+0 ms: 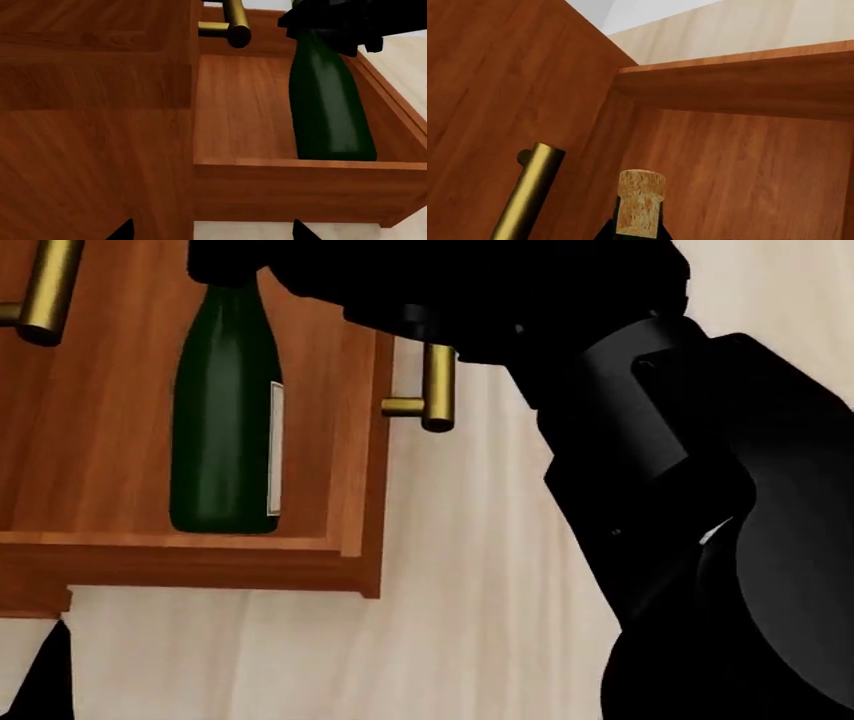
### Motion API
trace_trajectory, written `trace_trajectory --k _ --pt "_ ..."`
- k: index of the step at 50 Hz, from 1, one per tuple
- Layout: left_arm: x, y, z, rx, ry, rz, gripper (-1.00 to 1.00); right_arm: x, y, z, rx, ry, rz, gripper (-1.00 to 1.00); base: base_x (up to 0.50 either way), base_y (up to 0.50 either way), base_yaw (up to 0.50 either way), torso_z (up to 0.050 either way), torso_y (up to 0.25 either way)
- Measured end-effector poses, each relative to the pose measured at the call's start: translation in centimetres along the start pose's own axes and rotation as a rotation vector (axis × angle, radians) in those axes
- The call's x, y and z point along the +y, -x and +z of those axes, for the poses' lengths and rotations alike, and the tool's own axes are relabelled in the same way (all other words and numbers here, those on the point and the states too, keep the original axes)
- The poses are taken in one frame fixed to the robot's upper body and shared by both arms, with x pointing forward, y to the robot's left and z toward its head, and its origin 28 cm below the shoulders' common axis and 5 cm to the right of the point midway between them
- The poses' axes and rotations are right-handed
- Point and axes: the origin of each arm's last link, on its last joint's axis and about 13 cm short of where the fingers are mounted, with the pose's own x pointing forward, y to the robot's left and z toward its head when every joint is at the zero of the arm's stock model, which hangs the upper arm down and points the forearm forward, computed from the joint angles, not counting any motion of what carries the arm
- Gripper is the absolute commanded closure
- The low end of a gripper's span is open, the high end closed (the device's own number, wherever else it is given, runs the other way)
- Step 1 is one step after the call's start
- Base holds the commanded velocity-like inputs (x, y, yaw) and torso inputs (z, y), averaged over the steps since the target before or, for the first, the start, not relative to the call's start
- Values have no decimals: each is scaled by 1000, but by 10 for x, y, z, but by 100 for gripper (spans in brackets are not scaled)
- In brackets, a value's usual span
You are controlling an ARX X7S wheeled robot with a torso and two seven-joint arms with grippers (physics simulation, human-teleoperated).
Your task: Put the wine bottle in the bottom drawer of the cabinet.
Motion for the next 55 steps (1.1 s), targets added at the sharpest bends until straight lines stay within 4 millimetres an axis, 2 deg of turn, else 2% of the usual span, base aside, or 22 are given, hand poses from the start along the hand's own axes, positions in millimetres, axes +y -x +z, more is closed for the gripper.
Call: trace_trajectory --k 7,8,29,55 --pt "0 0 -1 4 6 1 -100 0 0 0 0 -5 -5 100 0 0 0 0 0" --pt "0 0 -1 5 7 1 -100 0 0 0 0 -6 -6 -100 0 0 0 0 0" --pt "0 0 2 -3 10 5 -100 8 2 2 59 88 29 -100 4 2 3 -3 -8" --pt "-1 0 1 0 10 1 -100 11 6 9 65 79 -32 -100 0 0 -1 -1 -3"
